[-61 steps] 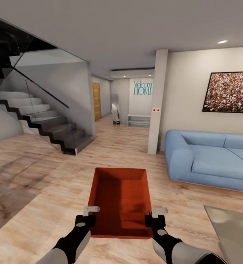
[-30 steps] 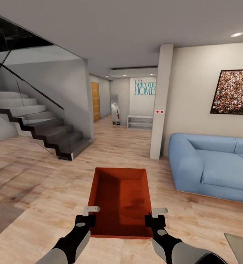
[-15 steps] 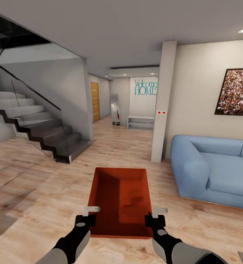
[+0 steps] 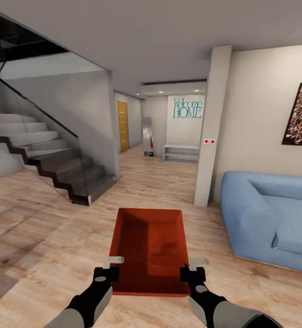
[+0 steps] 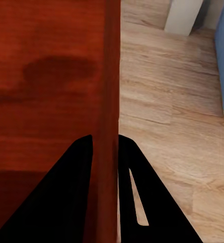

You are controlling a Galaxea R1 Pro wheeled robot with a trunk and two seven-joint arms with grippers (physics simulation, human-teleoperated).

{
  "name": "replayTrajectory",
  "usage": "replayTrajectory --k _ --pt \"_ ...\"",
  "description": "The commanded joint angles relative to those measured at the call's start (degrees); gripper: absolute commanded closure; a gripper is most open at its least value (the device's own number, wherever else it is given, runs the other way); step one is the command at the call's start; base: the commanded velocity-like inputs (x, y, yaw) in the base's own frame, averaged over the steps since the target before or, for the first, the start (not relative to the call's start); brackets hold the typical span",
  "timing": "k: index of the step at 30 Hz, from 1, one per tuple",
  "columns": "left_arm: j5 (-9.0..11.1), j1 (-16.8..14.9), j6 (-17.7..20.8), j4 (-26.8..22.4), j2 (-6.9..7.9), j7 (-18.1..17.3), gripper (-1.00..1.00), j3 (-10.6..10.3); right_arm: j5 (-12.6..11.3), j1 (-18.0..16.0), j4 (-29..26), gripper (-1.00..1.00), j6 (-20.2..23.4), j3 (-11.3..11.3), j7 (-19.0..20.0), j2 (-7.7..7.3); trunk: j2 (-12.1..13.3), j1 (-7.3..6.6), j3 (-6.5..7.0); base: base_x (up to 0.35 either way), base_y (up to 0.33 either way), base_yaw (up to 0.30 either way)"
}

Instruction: Move the two storage containers from the living room to the garage. In the garage, place one container on the floor and stack the other container on top of it (either order is fine).

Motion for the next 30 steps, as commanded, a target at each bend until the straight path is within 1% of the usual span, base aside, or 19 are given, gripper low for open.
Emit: replayTrajectory --k 1,8,30 --pt "-0.06 -0.04 0.47 -0.07 0.19 1.47 1.00 4.77 0.23 -0.05 -0.16 1.00 -0.18 -2.62 -0.16 0.01 -0.06 0.04 -0.08 0.322 0.000 0.233" --pt "-0.06 -0.04 0.47 -0.06 0.19 1.43 1.00 4.77 0.23 -0.05 -0.16 1.00 -0.18 -2.62 -0.18 0.01 -0.06 0.04 -0.08 0.323 0.000 0.075" --pt "-0.06 -0.04 0.47 0.02 0.19 1.42 1.00 4.77 0.23 -0.05 -0.17 1.00 -0.18 -2.62 -0.19 0.02 -0.06 0.04 -0.08 0.323 0.000 0.002"
